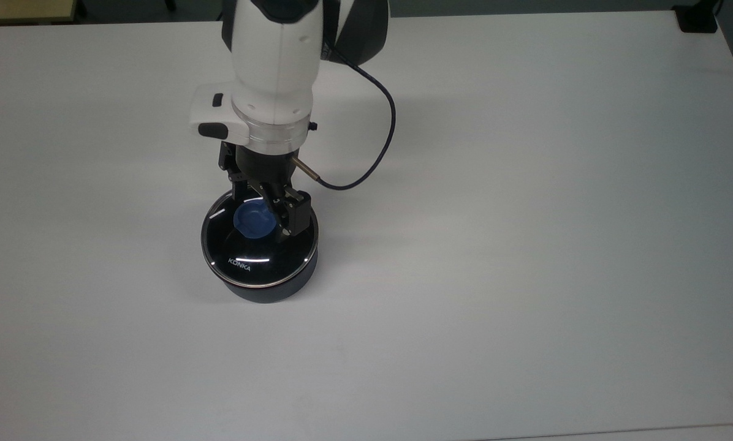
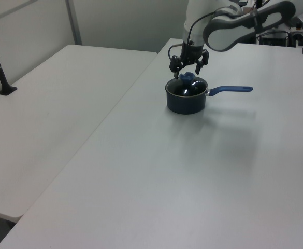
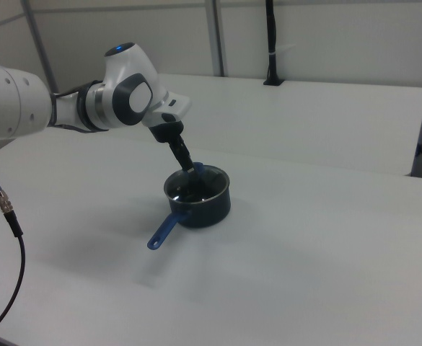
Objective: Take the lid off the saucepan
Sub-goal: 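Close the gripper around the blue lid knob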
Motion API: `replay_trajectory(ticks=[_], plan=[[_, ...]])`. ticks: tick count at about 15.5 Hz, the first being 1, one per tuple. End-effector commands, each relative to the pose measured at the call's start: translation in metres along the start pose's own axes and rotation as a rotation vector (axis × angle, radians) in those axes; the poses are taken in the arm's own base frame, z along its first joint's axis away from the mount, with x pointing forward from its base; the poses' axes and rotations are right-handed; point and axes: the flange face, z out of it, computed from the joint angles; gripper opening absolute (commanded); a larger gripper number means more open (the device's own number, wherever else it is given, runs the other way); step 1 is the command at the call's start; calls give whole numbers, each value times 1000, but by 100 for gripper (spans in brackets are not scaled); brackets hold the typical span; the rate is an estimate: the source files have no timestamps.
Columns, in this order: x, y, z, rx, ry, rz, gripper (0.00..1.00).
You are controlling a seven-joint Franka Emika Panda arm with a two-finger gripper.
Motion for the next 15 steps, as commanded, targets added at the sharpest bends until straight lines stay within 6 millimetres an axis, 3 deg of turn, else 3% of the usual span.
replay_trajectory(ticks=[1, 6, 9, 15], plan=[[-6, -8, 9, -21, 46, 16, 100], [-8, -9, 19, -35, 42, 7, 91], [-8, -8, 21, -37, 42, 4, 77], [-1, -3, 8, -26, 40, -40, 66]])
